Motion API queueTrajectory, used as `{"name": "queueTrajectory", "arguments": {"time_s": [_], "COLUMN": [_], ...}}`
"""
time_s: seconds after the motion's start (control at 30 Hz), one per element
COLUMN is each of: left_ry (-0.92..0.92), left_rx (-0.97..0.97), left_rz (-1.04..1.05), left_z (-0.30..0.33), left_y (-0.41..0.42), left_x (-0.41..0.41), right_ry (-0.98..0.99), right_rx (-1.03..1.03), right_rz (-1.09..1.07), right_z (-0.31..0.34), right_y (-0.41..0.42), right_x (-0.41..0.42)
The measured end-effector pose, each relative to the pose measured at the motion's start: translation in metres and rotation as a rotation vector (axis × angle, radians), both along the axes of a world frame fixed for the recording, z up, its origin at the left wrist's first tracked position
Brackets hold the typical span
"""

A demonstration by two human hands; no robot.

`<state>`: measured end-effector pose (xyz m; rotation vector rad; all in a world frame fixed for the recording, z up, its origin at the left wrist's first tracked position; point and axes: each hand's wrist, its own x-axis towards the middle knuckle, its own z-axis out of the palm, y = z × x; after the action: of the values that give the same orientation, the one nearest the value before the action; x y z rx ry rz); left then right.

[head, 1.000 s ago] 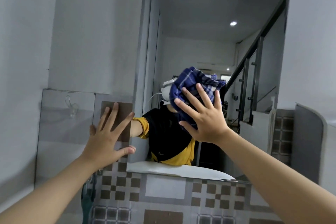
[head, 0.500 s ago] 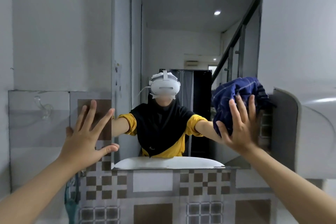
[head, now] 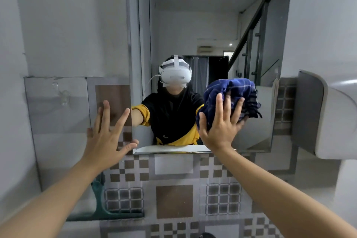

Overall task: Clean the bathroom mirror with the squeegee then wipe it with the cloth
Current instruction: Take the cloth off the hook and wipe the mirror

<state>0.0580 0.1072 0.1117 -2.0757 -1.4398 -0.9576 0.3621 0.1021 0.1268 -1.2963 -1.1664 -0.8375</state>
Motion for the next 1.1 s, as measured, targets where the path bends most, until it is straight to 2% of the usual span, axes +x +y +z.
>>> {"name": "queueTrajectory", "arguments": {"time_s": [0.17, 0.4, 0.53, 0.87, 1.1], "left_ry": [0.003, 0.025, 0.045, 0.145, 0.163], "left_rx": [-0.043, -0.013, 0.021, 0.140, 0.187], "left_rz": [0.018, 0.038, 0.050, 0.104, 0.118], "left_z": [-0.013, -0.017, -0.019, -0.028, -0.031], "left_y": [0.002, 0.001, 0.002, 0.010, 0.016], "left_x": [-0.001, 0.000, -0.003, -0.010, -0.010], "right_ry": [-0.051, -0.285, -0.489, -0.906, -0.972], "right_rx": [-0.023, -0.009, 0.006, -0.006, 0.016], "right_rz": [0.034, 0.085, 0.124, 0.115, 0.088], "right_z": [0.000, 0.008, 0.020, 0.024, 0.012], "right_y": [0.007, 0.015, 0.018, 0.019, 0.017], "right_x": [-0.050, -0.110, -0.130, -0.091, -0.045]}}
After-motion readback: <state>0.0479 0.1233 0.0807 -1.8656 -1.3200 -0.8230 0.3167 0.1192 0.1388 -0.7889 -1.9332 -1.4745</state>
